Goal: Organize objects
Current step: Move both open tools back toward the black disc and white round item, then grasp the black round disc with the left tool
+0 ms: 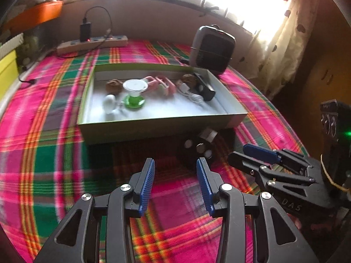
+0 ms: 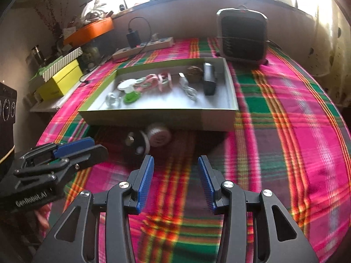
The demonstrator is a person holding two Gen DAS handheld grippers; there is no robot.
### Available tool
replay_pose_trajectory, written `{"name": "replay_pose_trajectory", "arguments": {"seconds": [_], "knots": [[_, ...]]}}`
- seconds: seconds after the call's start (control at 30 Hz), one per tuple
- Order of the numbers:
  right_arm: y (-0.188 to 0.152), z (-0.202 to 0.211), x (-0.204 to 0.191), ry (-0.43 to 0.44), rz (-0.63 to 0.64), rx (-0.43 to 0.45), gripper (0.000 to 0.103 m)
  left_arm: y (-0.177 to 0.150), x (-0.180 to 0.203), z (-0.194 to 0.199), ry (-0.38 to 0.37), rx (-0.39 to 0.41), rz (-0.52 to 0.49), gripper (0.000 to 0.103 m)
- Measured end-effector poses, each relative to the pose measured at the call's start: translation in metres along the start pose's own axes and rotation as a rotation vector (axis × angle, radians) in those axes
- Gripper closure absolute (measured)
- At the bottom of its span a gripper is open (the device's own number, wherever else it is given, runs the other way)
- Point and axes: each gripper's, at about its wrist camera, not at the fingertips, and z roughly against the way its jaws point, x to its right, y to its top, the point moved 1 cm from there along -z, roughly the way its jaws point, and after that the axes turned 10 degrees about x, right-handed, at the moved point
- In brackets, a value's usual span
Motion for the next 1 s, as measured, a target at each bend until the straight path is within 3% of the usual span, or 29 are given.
{"name": "replay_pose_trajectory", "arguments": {"seconds": [0.33, 1.0], "knots": [[0.003, 0.007, 0.020, -0.021, -0.030, 0.019, 0.060, 0.006, 0.016, -0.023, -0.029, -0.043, -0.039, 0.060], [0.004, 0.004, 0.031, -0.008, -0.046, 0.014, 0.060, 0.009, 0.019, -0.041, 0.018, -0.071, -0.053, 0.060]]}}
